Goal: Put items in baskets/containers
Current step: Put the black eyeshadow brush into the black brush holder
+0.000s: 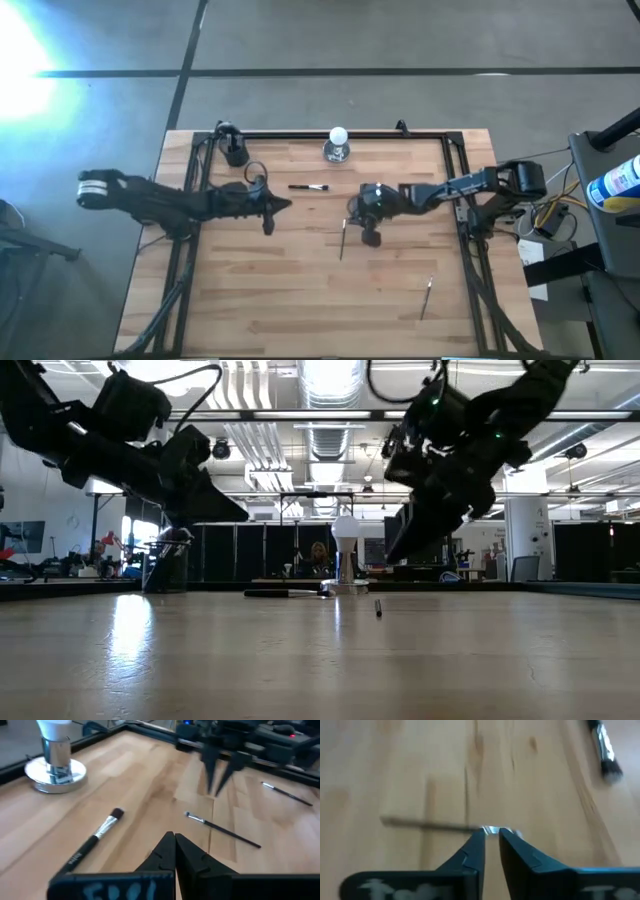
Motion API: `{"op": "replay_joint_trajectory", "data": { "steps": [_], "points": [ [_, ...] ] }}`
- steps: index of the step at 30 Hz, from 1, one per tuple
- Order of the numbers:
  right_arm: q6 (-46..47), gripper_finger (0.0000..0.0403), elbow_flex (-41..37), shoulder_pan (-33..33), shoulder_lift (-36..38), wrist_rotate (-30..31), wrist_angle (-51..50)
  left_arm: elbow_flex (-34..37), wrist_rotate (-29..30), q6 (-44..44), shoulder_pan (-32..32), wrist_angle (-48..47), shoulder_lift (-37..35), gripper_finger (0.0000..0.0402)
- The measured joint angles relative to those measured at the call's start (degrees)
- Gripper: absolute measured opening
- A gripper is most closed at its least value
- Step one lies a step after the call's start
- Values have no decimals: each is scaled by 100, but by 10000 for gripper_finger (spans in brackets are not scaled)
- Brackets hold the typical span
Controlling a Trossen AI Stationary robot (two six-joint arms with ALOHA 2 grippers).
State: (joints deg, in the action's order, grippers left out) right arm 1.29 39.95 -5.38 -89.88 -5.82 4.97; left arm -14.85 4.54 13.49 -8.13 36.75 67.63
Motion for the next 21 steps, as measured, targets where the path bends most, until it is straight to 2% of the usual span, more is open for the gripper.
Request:
{"op": "replay_joint_trajectory", "data": {
  "steps": [3, 9, 16, 21],
  "points": [
    [-812, 75, 326, -272, -25, -272, -822, -2, -94, 1, 17, 368, 291, 0],
    [-1970, 114, 924, -544, -415, -986, -1261, -1, -97, 1, 23, 780, 692, 0],
    [-2934, 129, 2075, -573, -1486, -1042, -2691, 0, -105, 16, 29, 823, 909, 0],
    [-3326, 132, 2601, -632, -2043, -913, -3071, 2, -107, 19, 34, 829, 947, 0]
  ]
}}
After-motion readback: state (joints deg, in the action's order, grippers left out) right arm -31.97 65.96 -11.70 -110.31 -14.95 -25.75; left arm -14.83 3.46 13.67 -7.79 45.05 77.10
